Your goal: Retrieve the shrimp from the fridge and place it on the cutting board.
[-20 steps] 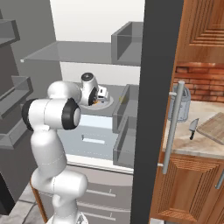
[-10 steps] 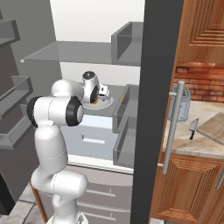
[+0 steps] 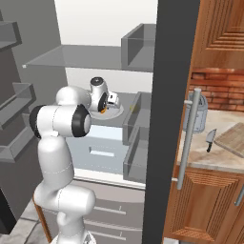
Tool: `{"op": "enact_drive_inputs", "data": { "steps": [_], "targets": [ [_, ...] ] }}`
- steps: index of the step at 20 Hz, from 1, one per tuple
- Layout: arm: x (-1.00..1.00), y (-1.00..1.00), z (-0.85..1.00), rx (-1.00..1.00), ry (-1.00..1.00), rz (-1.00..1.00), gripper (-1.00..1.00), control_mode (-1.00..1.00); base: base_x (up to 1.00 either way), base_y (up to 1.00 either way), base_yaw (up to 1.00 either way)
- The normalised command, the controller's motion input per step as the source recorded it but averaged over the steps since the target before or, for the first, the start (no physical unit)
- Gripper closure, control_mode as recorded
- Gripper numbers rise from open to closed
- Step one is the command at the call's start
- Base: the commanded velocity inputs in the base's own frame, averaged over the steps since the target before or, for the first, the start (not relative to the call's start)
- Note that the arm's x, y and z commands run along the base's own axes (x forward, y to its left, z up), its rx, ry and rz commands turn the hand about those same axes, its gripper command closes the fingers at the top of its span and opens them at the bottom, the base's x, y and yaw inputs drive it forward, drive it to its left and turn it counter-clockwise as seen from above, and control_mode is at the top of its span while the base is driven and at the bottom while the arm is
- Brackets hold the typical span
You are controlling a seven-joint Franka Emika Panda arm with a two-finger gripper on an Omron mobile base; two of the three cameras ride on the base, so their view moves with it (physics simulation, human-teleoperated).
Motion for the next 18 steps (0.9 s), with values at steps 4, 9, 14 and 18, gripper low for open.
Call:
{"op": "enact_drive_inputs", "data": {
  "steps": [4, 9, 14, 18],
  "targets": [
    [0.00, 0.00, 0.00, 0.00, 0.00, 0.00, 1.00, -1.00, 0.00, 0.00, 0.00],
    [-0.01, 0.00, 0.00, 0.01, -0.16, 0.00, 1.00, -1.00, 0.00, 0.00, 0.00],
    [-0.14, 0.00, 0.02, 0.07, -0.30, 0.00, 1.00, -1.00, 0.00, 0.00, 0.00],
    [0.00, 0.00, 0.00, 0.00, 0.00, 0.00, 1.00, -1.00, 0.00, 0.00, 0.00]
  ]
}}
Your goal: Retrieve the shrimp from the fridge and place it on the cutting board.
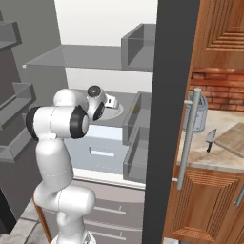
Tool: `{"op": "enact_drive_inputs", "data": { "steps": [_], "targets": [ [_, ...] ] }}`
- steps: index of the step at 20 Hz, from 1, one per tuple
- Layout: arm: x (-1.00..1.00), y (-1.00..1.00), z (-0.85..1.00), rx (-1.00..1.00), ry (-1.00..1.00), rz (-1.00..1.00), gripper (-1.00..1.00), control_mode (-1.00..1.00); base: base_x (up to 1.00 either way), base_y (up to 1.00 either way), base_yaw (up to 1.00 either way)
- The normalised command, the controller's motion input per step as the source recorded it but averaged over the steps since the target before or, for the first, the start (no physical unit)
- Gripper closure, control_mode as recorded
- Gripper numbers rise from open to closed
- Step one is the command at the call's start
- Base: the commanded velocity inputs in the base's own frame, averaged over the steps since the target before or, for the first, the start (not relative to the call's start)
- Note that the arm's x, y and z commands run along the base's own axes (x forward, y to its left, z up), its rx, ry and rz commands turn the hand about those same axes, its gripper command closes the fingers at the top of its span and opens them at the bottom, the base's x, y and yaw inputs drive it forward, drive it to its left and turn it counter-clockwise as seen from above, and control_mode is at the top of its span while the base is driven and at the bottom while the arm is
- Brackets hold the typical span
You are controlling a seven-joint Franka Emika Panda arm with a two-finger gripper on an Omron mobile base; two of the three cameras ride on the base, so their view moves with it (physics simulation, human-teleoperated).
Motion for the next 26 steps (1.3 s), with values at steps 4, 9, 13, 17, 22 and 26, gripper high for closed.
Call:
{"op": "enact_drive_inputs", "data": {
  "steps": [4, 9, 13, 17, 22, 26],
  "targets": [
    [-0.24, 0.00, 0.23, 0.02, -0.09, 0.00, 1.00, -1.00, 0.00, 0.00, 0.00],
    [-0.60, 0.00, 0.80, 0.04, -0.11, -0.02, 1.00, -1.00, 0.00, 0.00, 0.00],
    [-0.95, 0.00, 0.89, 0.04, -0.01, -0.03, 1.00, -1.00, 0.00, 0.00, 0.00],
    [-1.00, 0.00, 0.93, 0.03, 0.06, -0.04, 1.00, -1.00, 0.00, 0.00, 0.00],
    [-1.00, -0.08, 1.00, 0.02, 0.12, -0.01, 1.00, -1.00, 0.00, 0.00, 0.00],
    [-1.00, -0.03, 1.00, 0.00, 0.25, 0.00, 1.00, -1.00, 0.00, 0.00, 0.00]
  ]
}}
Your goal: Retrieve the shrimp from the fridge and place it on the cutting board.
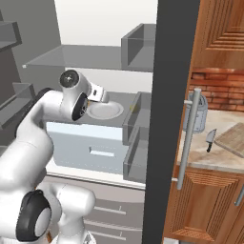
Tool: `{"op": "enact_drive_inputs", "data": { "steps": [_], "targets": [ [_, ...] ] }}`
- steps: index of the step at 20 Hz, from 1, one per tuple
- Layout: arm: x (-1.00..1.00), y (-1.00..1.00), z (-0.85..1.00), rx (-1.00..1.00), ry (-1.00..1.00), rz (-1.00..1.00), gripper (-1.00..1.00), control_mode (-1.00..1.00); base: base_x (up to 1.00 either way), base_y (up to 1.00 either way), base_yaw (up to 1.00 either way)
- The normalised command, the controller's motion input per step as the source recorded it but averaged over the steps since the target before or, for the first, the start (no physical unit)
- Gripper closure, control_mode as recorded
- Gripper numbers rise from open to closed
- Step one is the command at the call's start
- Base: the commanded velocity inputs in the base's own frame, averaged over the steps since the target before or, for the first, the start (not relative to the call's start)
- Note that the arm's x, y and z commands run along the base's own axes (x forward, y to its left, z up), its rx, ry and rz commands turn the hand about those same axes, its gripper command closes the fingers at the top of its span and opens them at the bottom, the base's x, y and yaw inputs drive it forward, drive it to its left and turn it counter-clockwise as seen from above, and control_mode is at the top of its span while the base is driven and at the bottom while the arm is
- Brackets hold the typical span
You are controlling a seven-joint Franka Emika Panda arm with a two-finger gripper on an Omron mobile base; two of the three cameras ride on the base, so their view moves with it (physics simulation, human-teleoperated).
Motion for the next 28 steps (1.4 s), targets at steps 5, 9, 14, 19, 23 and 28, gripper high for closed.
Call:
{"op": "enact_drive_inputs", "data": {
  "steps": [5, 9, 14, 19, 23, 28],
  "targets": [
    [-1.00, -0.05, 0.62, 0.00, 0.25, 0.00, 1.00, -1.00, 0.00, 0.00, 0.00],
    [-1.00, -0.14, 0.04, 0.00, 0.17, 0.00, 1.00, -1.00, 0.00, 0.00, 0.00],
    [-0.62, 0.00, 0.02, 0.00, -0.22, 0.00, 1.00, -1.00, 0.00, 0.00, 0.00],
    [-0.05, 0.00, 0.00, 0.00, 0.00, 0.00, 1.00, -1.00, 0.00, 0.00, 0.00],
    [-0.41, 0.00, -0.15, -0.01, 0.05, 0.03, 1.00, 1.00, -0.50, 0.00, 0.02],
    [0.00, 0.00, 0.00, 0.00, 0.00, 0.00, 1.00, 1.00, -1.00, 0.00, -0.21]
  ]
}}
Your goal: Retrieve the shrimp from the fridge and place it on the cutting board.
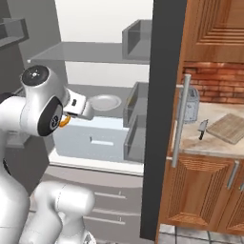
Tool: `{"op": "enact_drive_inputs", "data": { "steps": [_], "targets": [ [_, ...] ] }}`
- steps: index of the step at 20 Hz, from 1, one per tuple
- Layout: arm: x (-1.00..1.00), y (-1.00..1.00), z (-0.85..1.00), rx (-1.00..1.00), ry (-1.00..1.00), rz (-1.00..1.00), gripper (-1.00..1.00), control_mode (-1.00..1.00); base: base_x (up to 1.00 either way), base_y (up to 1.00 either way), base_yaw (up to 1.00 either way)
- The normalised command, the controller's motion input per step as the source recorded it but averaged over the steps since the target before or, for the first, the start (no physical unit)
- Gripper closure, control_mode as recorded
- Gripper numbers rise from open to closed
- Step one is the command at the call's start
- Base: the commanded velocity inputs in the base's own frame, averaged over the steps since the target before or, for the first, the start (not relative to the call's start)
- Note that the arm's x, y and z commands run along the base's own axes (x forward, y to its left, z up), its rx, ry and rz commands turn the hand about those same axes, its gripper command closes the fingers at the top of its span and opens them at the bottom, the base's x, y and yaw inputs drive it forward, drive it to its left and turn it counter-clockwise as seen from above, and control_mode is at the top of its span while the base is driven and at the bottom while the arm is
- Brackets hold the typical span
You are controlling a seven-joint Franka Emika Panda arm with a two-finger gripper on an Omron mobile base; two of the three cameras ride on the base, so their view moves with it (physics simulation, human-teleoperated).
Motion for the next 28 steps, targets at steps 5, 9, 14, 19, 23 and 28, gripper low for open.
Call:
{"op": "enact_drive_inputs", "data": {
  "steps": [5, 9, 14, 19, 23, 28],
  "targets": [
    [0.00, 0.00, 0.00, 0.00, 0.00, 0.00, 1.00, 1.00, -0.65, 0.00, -0.74],
    [0.00, 0.00, 0.00, 0.00, 0.00, 0.00, 1.00, 1.00, -0.44, 0.00, -0.84],
    [0.00, 0.00, 0.00, 0.00, 0.00, 0.00, 1.00, 1.00, -0.76, 0.00, -0.72],
    [0.00, 0.00, 0.00, 0.00, 0.00, 0.00, 1.00, 1.00, -0.97, 0.07, -0.66],
    [0.00, 0.00, 0.00, 0.00, 0.00, 0.00, 1.00, 1.00, -0.97, 0.12, -0.57],
    [0.00, 0.00, 0.00, 0.00, 0.00, 0.00, 1.00, 1.00, -1.00, 0.33, 0.18]
  ]
}}
